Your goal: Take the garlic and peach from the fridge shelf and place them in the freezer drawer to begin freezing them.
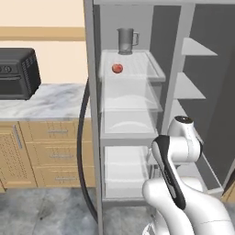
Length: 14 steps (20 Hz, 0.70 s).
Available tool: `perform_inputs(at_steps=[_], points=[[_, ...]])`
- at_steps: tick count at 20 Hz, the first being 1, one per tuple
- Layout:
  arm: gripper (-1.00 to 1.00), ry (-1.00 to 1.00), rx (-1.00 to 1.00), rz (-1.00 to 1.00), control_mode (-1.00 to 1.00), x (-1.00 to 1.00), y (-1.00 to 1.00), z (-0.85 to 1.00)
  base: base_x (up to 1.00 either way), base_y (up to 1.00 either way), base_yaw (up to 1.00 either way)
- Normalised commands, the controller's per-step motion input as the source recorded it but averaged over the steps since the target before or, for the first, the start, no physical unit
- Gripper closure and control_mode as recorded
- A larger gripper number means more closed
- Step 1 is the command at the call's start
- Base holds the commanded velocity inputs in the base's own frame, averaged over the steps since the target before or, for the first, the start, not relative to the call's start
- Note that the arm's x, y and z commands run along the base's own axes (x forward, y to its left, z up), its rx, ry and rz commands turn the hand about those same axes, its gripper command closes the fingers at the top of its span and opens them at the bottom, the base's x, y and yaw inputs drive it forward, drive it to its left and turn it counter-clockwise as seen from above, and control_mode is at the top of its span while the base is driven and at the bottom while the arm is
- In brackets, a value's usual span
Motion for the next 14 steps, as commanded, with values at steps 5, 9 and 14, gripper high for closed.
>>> perform_inputs(at_steps=[5, 9, 14], points=[[-1.00, 0.00, 0.00, 0.00, 1.00, 0.00, 0.00, 0.00, 0.51, 0.03, 0.06], [-1.00, 0.00, 0.00, 0.00, 1.00, 0.00, 0.00, 0.00, 0.61, 0.06, 0.01], [-1.00, 0.00, 0.00, 0.00, 1.00, 0.00, 0.00, 0.00, 0.39, 0.10, 0.00]])
